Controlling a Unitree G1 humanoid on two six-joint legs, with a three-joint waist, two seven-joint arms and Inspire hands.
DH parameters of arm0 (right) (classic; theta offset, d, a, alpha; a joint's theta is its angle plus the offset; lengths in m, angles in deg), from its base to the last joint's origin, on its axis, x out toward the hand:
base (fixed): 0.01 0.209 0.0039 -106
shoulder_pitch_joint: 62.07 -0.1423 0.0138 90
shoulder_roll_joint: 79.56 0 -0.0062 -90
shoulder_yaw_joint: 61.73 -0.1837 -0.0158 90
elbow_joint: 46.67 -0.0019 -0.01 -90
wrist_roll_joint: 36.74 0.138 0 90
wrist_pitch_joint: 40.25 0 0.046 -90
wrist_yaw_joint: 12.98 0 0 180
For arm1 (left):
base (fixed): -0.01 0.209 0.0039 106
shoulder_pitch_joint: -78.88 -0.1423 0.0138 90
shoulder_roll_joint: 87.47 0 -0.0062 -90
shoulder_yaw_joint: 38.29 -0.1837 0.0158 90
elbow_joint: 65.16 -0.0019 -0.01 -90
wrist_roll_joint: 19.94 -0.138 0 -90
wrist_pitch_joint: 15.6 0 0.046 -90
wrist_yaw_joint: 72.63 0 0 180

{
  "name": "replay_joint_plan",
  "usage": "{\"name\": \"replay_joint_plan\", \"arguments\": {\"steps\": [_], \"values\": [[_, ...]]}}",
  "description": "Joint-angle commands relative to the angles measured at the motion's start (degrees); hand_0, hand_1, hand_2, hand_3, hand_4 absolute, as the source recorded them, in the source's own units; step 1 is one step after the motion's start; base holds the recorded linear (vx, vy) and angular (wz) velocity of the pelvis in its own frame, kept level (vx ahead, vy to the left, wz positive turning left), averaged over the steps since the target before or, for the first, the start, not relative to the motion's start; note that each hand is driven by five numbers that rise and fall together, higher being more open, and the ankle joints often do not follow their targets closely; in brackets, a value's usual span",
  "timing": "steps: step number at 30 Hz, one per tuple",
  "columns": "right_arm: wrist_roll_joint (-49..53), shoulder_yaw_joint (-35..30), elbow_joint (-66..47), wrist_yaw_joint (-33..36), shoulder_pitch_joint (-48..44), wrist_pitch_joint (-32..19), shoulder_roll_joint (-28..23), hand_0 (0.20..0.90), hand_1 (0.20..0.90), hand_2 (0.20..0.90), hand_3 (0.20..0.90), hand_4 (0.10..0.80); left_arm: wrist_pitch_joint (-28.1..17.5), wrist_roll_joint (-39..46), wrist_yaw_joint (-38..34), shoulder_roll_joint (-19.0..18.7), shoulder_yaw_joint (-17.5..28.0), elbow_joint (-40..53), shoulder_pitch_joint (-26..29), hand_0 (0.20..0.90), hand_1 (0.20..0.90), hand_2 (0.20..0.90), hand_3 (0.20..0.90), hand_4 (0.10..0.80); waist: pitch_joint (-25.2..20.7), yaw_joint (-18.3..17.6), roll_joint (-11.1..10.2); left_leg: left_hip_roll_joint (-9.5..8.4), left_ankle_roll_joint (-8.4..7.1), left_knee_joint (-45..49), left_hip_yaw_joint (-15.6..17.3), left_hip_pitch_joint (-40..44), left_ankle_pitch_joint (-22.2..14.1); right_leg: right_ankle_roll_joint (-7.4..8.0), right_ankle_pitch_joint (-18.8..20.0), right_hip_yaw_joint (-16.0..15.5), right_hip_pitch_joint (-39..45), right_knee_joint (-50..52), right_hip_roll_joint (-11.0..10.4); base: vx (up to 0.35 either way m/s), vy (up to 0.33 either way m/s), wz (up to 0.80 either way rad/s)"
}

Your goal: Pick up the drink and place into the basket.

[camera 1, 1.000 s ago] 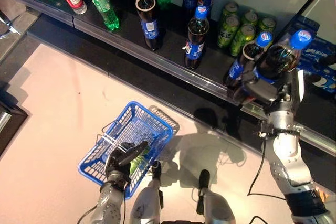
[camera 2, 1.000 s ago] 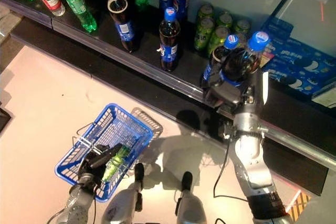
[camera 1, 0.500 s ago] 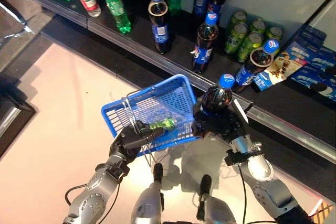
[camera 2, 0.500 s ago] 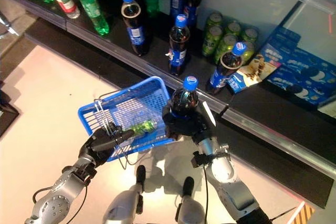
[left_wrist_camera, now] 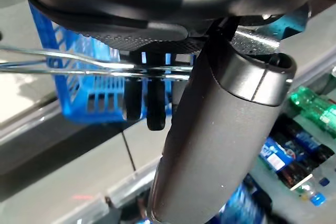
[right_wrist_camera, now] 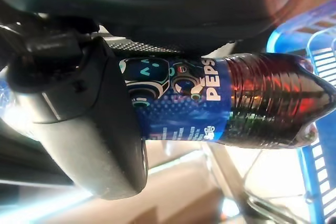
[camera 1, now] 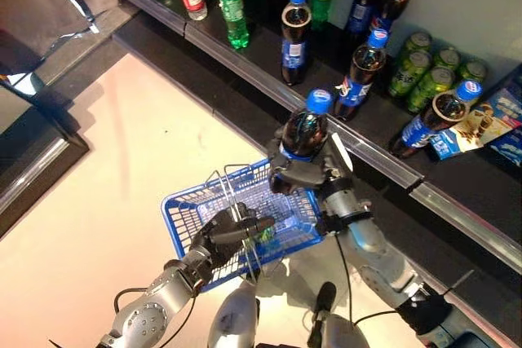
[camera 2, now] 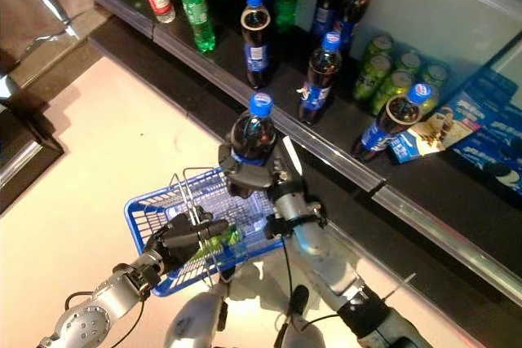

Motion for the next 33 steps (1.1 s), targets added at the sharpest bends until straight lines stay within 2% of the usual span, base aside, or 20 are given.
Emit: {"name": "replay_joint_plan", "arguments": {"steps": [1,6,10,17,23,26,30,33], "values": [[-6.6,5.6,1.2,1.0,-4.4,-11.3,3.9,0.300,0.300,0.300,0.200,0.100,-7.7,4.3,13.2,2.7,-4.0,11.6,6.6,0.300,0.300,0.300,0.200,0.100,-17.3,1.1,0.5,1.47,-1.97,-0.3,-0.3,1.7,-5.2,2.84,-0.6,0.7,-1.0,-0.2,-4.1,-0.008,0.031,0.31],[-10.5,9.6,9.7,-1.9,-4.0,-10.0,5.7,0.300,0.300,0.300,0.200,0.100,-8.9,6.2,16.5,3.3,-7.1,11.1,8.4,0.300,0.300,0.300,0.200,0.100,-17.8,1.8,0.7,0.98,-1.80,-0.3,-0.9,1.3,-5.3,3.37,-0.5,0.0,-0.8,-0.2,-5.1,0.003,0.042,0.11],[-12.6,13.3,16.5,-1.8,-2.7,-11.2,6.6,0.300,0.300,0.300,0.200,0.100,-9.1,7.4,19.9,3.6,-8.2,10.8,9.4,0.300,0.300,0.300,0.200,0.100,-18.3,2.6,0.9,0.57,-1.65,-0.3,-1.4,1.0,-5.4,3.61,-0.5,-0.6,-0.8,-0.2,-5.7,0.019,0.030,0.13],[-12.2,13.0,25.1,-0.4,-1.4,-10.9,8.1,0.300,0.300,0.300,0.200,0.100,-9.3,8.5,22.3,4.1,-8.1,11.4,11.5,0.300,0.300,0.300,0.200,0.100,-17.6,3.0,1.4,0.07,-1.43,-0.2,-1.9,0.0,-5.5,3.64,-0.1,-1.0,-1.6,0.0,-6.3,-0.008,0.014,0.03],[-13.0,11.7,31.3,-1.0,-3.7,-9.4,10.2,0.300,0.300,0.300,0.200,0.100,-6.0,11.0,25.8,5.3,-8.9,12.7,13.4,0.300,0.300,0.300,0.200,0.100,-16.2,3.5,1.8,-0.46,-1.23,0.2,-2.8,-0.8,-5.3,3.59,0.3,-1.2,-2.2,0.2,-6.8,-0.018,0.000,0.09],[-13.3,11.7,35.6,-3.7,-6.2,-4.0,11.8,0.300,0.300,0.300,0.200,0.100,-4.7,11.4,27.2,5.9,-10.6,13.0,15.1,0.300,0.300,0.300,0.200,0.100,-15.9,3.9,1.9,-0.73,-1.11,0.2,-3.3,-1.0,-5.3,3.53,0.5,-1.5,-2.3,0.2,-7.0,0.007,-0.009,0.04],[-15.8,13.3,41.6,-9.0,-9.2,8.5,12.4,0.300,0.300,0.300,0.200,0.100,-3.3,12.0,27.4,6.7,-12.2,12.8,17.2,0.300,0.300,0.300,0.200,0.100,-15.9,4.8,1.6,-0.91,-0.94,0.3,-3.9,-1.3,-5.2,3.54,0.6,-2.1,-2.3,0.4,-7.2,0.009,-0.032,0.11],[-17.2,15.2,47.6,-10.5,-13.4,14.3,12.7,0.300,0.300,0.300,0.200,0.100,-1.8,12.5,26.0,7.1,-13.6,13.1,18.7,0.300,0.300,0.300,0.200,0.100,-15.9,5.9,0.9,-0.77,-0.94,0.4,-4.5,-1.0,-5.0,3.40,0.7,-2.9,-1.6,0.5,-6.9,0.048,-0.076,0.12]]}}
